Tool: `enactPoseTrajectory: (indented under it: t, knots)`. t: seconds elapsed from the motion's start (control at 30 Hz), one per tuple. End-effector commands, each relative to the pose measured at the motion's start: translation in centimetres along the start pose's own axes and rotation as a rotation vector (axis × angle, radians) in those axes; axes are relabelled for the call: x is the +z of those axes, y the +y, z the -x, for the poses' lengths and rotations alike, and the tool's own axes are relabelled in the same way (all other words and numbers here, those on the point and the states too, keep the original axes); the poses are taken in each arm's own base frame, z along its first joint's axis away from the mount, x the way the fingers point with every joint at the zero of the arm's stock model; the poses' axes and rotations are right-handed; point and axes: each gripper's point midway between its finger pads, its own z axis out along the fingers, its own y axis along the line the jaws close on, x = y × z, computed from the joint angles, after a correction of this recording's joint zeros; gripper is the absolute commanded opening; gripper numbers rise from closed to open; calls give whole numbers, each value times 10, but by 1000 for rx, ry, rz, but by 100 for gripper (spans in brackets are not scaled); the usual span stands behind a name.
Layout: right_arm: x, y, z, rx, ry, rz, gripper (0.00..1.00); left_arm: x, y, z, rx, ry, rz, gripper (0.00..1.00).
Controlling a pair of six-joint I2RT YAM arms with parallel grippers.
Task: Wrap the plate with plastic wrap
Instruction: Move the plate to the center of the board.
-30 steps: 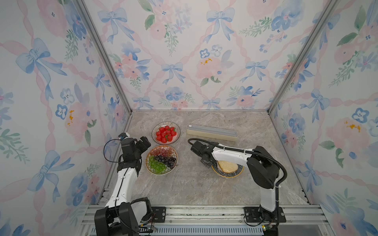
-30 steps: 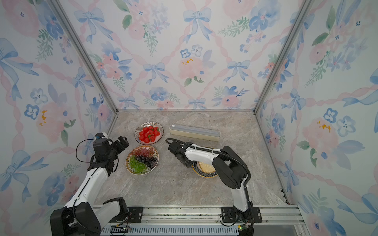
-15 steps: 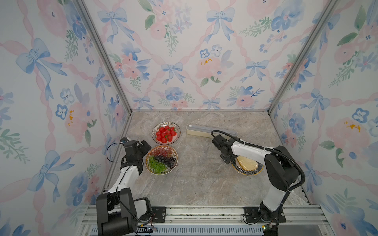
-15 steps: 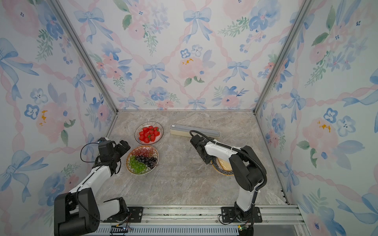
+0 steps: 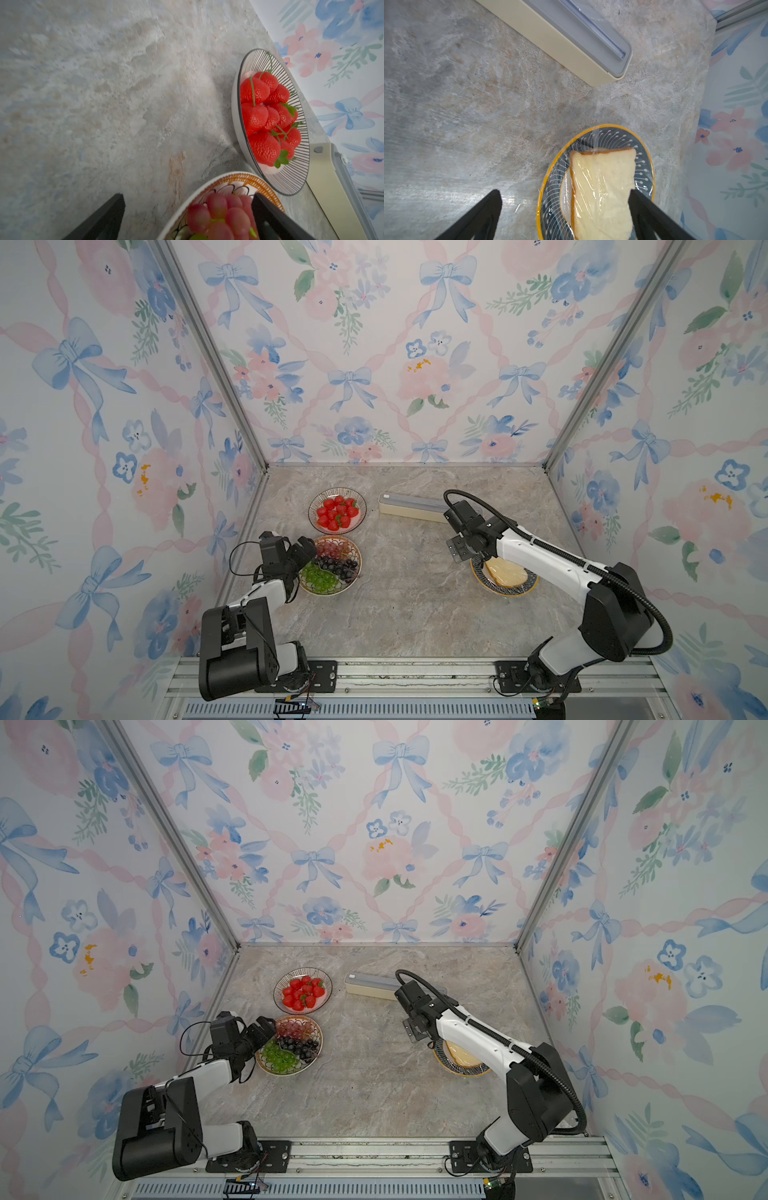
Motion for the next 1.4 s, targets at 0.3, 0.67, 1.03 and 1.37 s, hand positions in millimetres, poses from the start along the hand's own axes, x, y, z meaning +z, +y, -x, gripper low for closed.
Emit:
enactPoseTrajectory:
  t: [0.3, 0.67, 1.03, 1.37]
  knots:
    - [-2, -4, -13, 20, 35, 8, 97, 5, -89, -68, 245, 228, -298, 98]
    - [-3, -1, -18, 152, 35, 145, 97, 1, -172, -150, 386, 392, -465, 98]
    - [2, -7, -10, 446, -31, 383, 97, -5, -258, -218, 441, 486, -628, 98]
    - [15, -48, 25, 603, -117, 429, 97, 0, -251, -170, 470, 356, -597, 98]
